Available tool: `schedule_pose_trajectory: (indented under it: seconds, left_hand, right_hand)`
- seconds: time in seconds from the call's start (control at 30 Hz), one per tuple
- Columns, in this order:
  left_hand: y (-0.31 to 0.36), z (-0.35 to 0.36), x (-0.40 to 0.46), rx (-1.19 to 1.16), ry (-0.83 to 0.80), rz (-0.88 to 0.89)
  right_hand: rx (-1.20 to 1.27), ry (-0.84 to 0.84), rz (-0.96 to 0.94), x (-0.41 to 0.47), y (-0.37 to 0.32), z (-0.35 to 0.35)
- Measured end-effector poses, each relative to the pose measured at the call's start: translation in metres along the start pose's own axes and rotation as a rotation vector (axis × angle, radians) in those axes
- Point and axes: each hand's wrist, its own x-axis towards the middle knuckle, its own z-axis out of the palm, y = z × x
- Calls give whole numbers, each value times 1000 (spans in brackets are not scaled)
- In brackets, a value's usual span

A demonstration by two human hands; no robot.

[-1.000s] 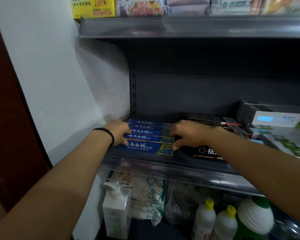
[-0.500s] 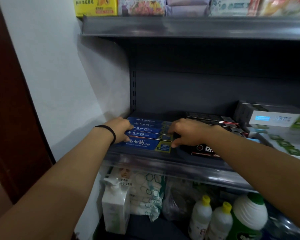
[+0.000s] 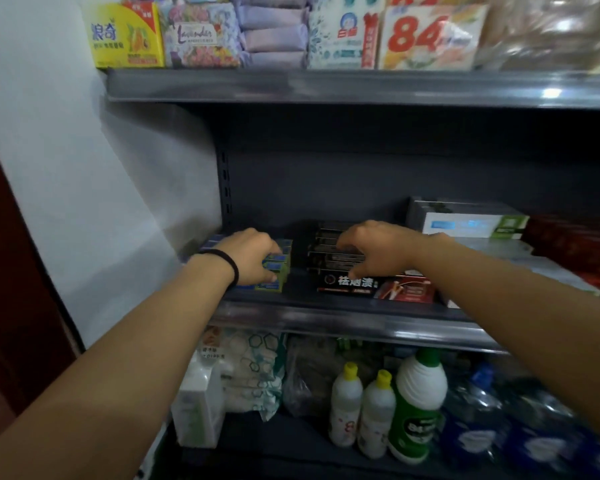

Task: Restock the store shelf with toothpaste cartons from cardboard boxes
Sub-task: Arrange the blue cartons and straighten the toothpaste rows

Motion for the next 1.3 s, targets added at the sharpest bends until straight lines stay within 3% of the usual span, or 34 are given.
schedule_pose_trajectory:
  seconds: [0.4,0.73,1.3]
  left_hand:
    - [100,20,48,17,0,107]
    - [112,41,92,63,-71,156]
    - [88,44,84,33,-30,137]
  right_hand:
    - [-2,-37,194,-83,85,26]
    - [5,-83,238,-77,109,53]
    - [79,-61,165,-58,112,61]
